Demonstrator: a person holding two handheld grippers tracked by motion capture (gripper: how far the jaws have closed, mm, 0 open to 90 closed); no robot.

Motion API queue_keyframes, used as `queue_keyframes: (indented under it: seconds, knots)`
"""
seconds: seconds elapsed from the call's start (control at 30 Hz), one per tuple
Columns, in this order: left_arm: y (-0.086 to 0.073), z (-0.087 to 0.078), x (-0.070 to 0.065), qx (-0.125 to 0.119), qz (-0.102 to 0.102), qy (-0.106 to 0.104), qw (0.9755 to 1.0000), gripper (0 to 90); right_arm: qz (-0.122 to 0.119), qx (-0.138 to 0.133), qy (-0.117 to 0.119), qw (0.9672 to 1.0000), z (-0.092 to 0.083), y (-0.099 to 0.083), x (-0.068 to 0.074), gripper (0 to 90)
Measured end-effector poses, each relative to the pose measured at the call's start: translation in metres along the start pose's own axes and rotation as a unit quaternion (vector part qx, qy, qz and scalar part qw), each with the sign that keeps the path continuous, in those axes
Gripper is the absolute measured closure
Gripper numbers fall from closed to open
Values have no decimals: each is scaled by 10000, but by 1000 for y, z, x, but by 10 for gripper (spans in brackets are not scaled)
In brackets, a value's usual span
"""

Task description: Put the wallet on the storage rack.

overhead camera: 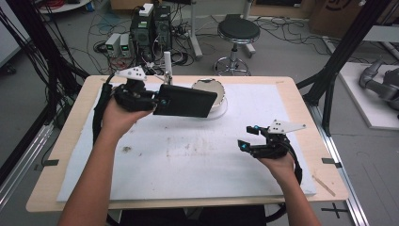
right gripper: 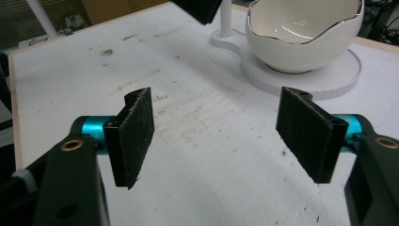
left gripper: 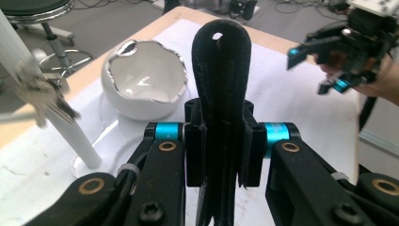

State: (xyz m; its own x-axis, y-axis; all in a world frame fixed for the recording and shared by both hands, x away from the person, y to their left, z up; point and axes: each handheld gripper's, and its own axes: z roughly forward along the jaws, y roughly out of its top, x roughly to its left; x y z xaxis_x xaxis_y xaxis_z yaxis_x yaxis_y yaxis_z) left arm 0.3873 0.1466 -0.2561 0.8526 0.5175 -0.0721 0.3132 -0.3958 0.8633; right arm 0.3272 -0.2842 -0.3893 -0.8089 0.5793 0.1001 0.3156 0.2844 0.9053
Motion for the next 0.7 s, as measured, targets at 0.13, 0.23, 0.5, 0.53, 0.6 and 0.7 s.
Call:
queue_keyframes:
  seconds: [0.13,0.23,0.5,0.53,0.6,0.7]
  knots:
    - [21,13,11,196,10,130,9997,762,-63,67,-77,9999,3,-2,1,253]
    - [30,20,17,352,57,257,9990,762,-55,97,-70,9999,4,-3,1,247]
    - [48,48,38,648,-9,454,9969,762,23,65,-80,9999,3,-6,-2,247]
    - [49,51,39,700,-17,476,9964,762,35,86,-73,9999,3,-7,-2,246]
    - [49,55,41,732,-24,513,9960,762,40,93,-79,9999,3,-7,-3,247]
    - [48,66,42,895,-24,648,9939,762,61,105,-72,9999,3,-9,-3,247]
